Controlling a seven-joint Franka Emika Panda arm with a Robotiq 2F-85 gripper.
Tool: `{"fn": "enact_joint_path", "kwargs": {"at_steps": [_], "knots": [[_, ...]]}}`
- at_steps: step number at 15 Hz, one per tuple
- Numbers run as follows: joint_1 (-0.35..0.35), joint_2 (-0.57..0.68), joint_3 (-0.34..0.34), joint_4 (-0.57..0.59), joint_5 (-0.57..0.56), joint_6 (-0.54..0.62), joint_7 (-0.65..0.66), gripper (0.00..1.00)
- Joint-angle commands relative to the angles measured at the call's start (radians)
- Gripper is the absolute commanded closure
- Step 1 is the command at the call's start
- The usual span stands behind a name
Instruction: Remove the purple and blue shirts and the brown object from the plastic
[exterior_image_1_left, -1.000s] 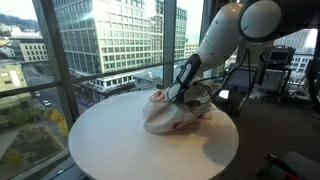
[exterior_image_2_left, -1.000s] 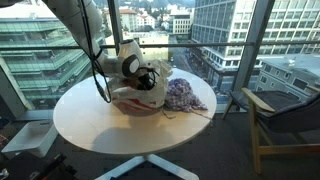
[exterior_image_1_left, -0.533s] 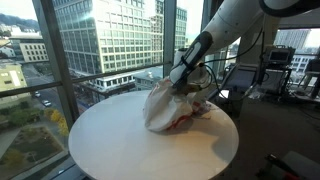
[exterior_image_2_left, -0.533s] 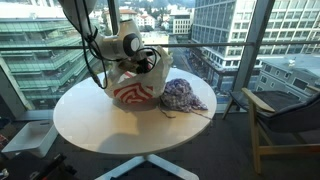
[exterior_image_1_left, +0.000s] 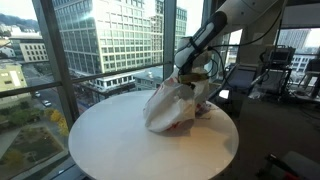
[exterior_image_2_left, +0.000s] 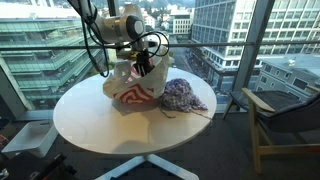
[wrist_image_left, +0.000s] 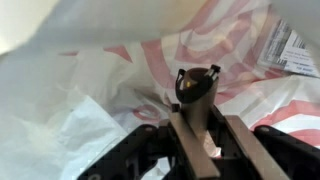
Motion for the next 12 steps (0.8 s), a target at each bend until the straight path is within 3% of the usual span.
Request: {"fn": "enact_joint_path", "kwargs": {"at_steps": [1, 6, 12], "knots": [[-0.050, -0.104, 0.053, -0.045, -0.036, -0.021, 0.018, 0.84], [-0.099, -0.225, 0.099, -0.098, -0.019, -0.001, 0.001, 0.83], [-0.103, -0.425, 0.144, -0.201, -0.079, -0.055, 0.057, 0.82]]}}
